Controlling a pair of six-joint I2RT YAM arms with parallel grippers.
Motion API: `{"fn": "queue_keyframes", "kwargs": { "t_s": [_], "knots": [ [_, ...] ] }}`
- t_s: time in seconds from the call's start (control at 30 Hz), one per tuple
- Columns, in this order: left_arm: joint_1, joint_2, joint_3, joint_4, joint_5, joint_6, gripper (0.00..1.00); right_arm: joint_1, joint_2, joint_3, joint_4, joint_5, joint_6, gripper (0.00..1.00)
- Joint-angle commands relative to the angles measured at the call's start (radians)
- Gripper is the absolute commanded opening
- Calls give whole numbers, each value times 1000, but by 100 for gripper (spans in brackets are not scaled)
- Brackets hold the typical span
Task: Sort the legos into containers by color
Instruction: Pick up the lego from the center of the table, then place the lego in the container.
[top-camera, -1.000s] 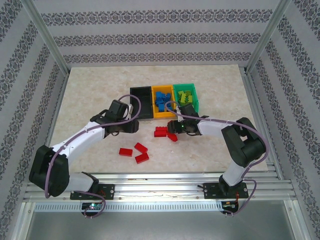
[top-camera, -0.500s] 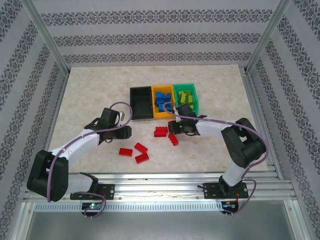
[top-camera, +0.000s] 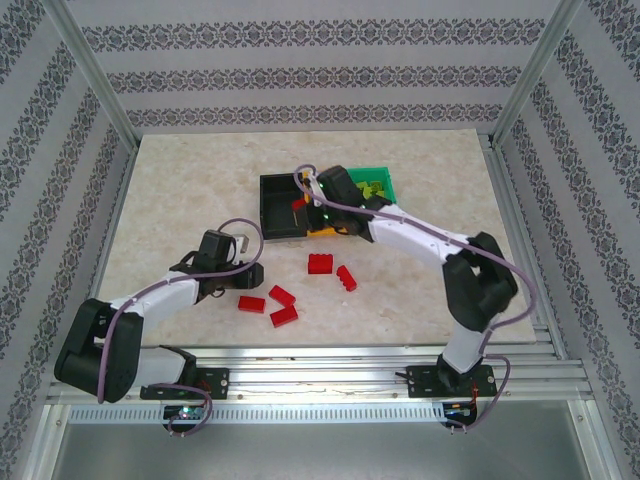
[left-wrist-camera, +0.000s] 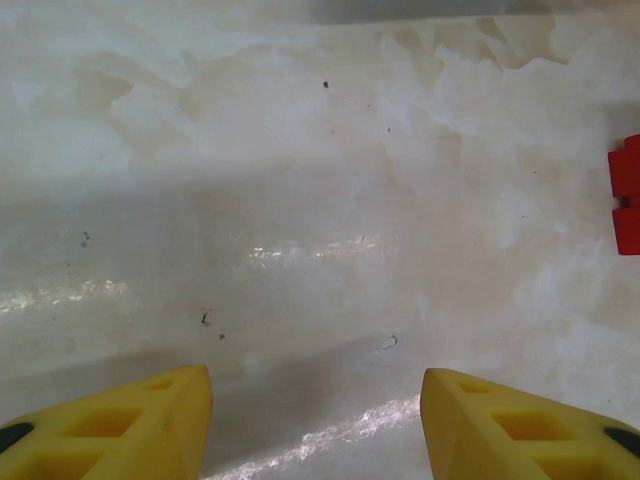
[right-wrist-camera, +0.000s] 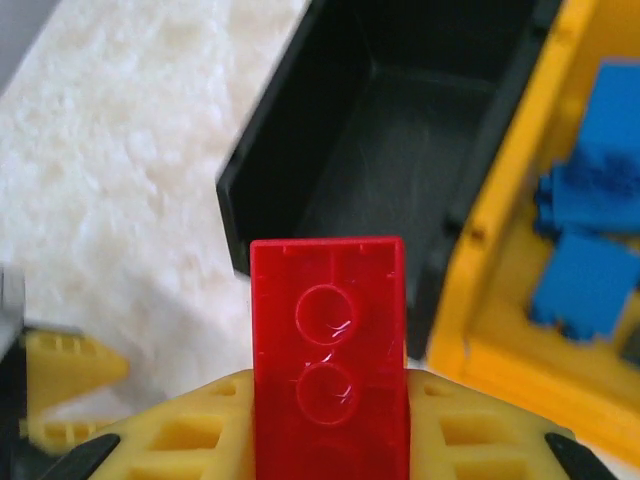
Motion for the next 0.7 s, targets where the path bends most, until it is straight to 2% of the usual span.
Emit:
{"fn": "queue_keyframes", "kwargs": {
  "t_s": [0.0,0.07,0.17,0.27,0.5,0.67],
  "knots": [
    [16,-35,-17,77,3,4,57,1,131,151,-68,-15,23,23],
    [17,-46,-24,86,3,1,58,-1,203,247,-82,-17,26,24],
    [18,-60,-33,89,7,0,57,-8,295,373,-119,-25,33,34],
    [20,-65,-40,97,15,-2,57,-9,310,402,-126,-41,44,43],
    [21,-52,-36,103,17,-2,58,-1,142,187,-81,-6,24,49],
    [21,-33,-28,102,20,-2,58,-3,30,33,-77,5,14,49]
  ]
}}
